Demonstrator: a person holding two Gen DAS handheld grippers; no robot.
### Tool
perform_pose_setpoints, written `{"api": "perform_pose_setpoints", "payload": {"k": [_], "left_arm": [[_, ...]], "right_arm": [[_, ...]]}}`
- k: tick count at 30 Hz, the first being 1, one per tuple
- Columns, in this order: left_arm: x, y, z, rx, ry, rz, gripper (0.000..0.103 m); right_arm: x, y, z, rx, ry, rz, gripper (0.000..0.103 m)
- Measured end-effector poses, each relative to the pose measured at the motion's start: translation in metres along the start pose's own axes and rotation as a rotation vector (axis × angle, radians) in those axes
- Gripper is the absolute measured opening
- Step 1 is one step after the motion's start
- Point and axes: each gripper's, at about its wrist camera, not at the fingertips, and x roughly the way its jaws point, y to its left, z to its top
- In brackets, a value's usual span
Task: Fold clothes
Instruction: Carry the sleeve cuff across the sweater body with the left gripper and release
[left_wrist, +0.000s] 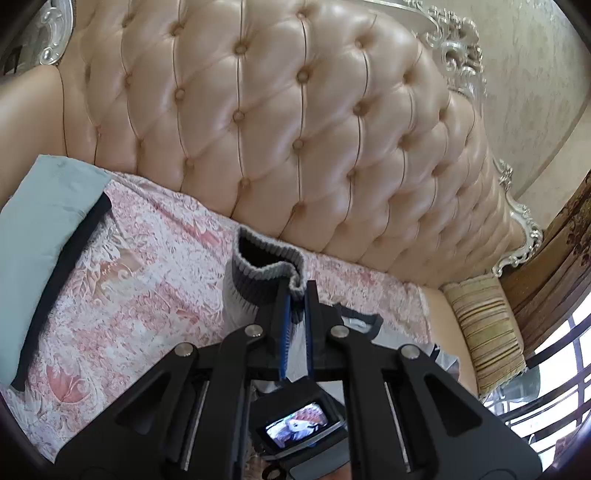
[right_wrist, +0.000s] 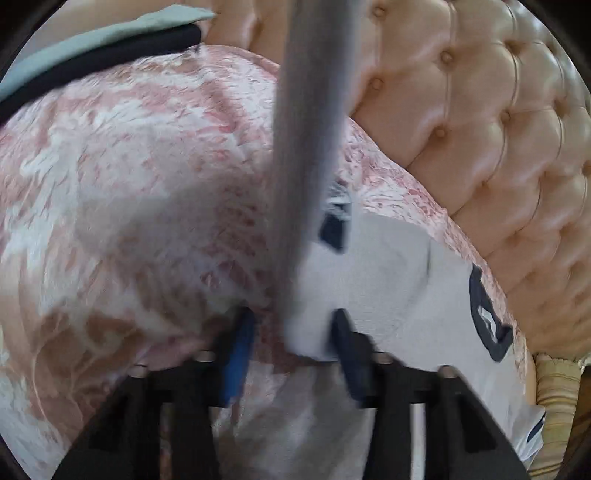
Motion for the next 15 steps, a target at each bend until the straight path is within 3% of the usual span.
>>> {"api": "perform_pose_setpoints", "payload": {"k": [3,5,6,8,11,15], "left_arm": [[0.012,-0.007,-0.002,0.006,0.017,0.007,0.007],[0.022,-0.015,-0.002,0.011,0.022,0.011,0.007],[0.027,-0.020,-0.001,0.020,0.022,0.015,0.007],[0.044,-0.038,-0.002,0.063,0.023,0.028,0.007],[0.087,-0.077,-0.018,0.172,0.054,0.057,0.007],[0.161,-0.133,-0.086,0.371,0.187,0.066,0.007]], "right_arm": [[0.000,-0.010,0.001,0.051,-0.012,0.058,0.022],[-0.009,-0.018,-0.010,0.067,-0.008,0.105,0.062],[-0.019,-0.027,-0.021,0.106,-0.025,0.128,0.068],[-0.041,-0.046,-0.044,0.192,-0.063,0.172,0.072],[-0.056,-0.102,-0.098,0.448,-0.044,0.212,0.076],[-0.069,-0.174,-0.178,0.776,-0.015,0.229,0.077]]}}
